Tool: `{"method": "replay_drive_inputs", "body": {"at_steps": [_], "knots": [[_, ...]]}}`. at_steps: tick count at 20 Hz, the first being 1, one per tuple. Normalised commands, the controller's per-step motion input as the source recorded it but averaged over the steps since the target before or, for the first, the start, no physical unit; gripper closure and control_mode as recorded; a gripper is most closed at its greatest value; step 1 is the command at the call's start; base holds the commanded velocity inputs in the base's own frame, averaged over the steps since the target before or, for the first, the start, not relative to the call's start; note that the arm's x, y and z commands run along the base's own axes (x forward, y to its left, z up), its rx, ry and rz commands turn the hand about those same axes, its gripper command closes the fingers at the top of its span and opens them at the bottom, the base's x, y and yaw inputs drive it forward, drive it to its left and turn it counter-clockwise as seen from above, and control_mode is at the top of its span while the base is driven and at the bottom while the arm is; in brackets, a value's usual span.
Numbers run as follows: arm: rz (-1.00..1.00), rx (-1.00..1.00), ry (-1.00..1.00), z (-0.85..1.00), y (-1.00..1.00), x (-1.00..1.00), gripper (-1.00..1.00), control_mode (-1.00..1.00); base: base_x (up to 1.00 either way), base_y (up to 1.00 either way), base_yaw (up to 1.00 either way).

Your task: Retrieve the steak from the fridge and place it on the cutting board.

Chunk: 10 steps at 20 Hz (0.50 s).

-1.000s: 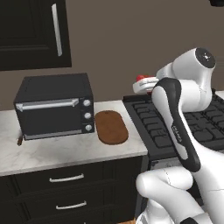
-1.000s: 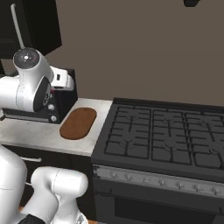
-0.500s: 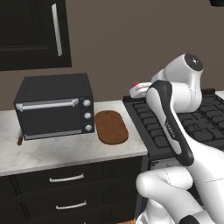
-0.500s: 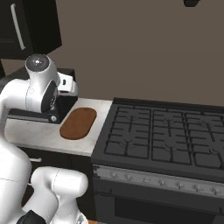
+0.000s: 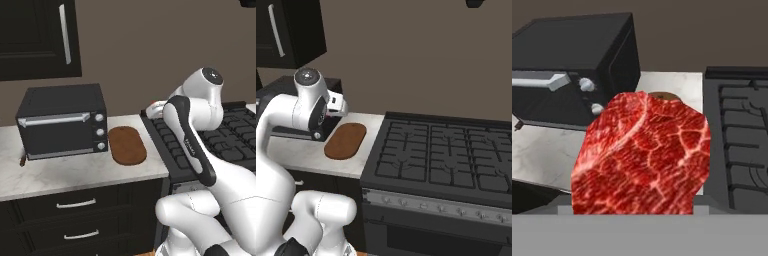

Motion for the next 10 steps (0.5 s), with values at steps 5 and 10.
{"method": "replay_drive_inputs", "body": {"at_steps": [5, 10], "knots": [[0.0, 0.0, 0.06, -0.29, 0.05, 0.14, 1.0, -1.0, 0.0, 0.0, 0.0], [0.0, 0.0, 0.06, -0.31, 0.12, 0.17, 1.0, -1.0, 0.0, 0.0, 0.0]]}}
